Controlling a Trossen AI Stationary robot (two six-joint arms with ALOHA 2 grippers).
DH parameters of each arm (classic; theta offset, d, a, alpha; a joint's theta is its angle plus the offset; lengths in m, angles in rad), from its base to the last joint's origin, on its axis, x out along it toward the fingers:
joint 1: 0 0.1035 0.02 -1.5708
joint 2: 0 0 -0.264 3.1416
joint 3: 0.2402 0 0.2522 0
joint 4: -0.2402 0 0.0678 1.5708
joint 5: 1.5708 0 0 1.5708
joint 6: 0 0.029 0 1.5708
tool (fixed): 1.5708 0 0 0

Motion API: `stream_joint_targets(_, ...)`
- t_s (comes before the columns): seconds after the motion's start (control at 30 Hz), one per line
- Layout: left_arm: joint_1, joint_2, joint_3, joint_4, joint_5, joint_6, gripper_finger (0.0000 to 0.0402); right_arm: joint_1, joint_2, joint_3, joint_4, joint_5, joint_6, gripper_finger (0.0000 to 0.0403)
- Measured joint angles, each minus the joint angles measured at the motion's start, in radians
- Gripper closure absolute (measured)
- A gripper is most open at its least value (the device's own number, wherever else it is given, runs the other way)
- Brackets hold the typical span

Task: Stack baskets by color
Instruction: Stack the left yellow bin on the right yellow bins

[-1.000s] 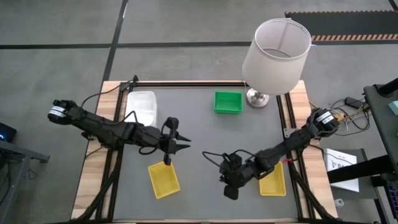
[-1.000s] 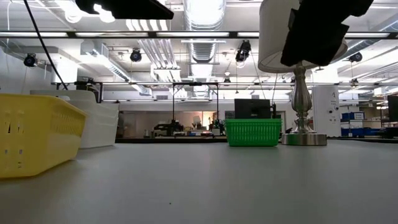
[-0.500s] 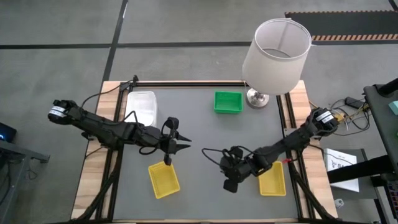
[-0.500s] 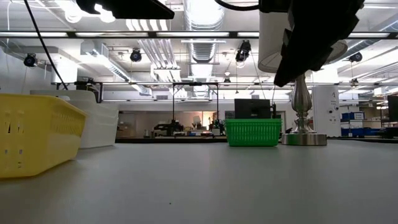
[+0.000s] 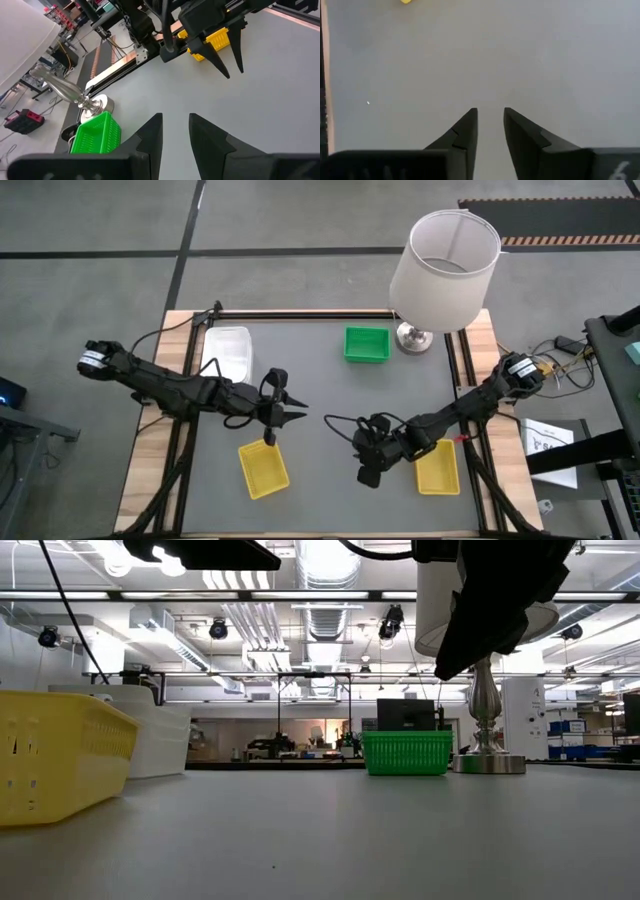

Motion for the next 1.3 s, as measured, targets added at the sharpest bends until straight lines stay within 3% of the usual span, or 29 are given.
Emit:
stream_joint_targets(0.2, 0.0, 0.0, 0.0, 0.02, 0.0, -0.008, 0.0323, 0.0, 0.0, 0.044, -0.022, -0.038, 0.0, 0.0263)
stream_joint_targets(0.37, 0.0, 0.004, -0.002, 0.026, 0.007, -0.067, 0.0323, 0.001, 0.0, 0.128, -0.157, -0.056, 0.012, 0.0239)
stream_joint_targets(0.77, -0.026, 0.006, -0.021, 0.042, 0.048, -0.283, 0.0323, 0.064, 0.004, 0.196, -0.233, -0.05, 0.066, 0.0255)
stream_joint_targets(0.93, -0.069, 0.017, -0.021, 0.086, 0.05, -0.318, 0.0323, 0.09, 0.005, 0.2, -0.238, -0.059, 0.165, 0.0265)
stream_joint_targets(1.03, -0.095, 0.037, -0.023, 0.082, 0.051, -0.317, 0.0323, 0.109, 0.005, 0.222, -0.263, -0.116, 0.219, 0.0269)
stream_joint_targets(1.3, -0.114, 0.073, -0.022, 0.092, 0.05, -0.324, 0.0323, 0.127, 0.005, 0.284, -0.55, -0.208, 0.553, 0.0271)
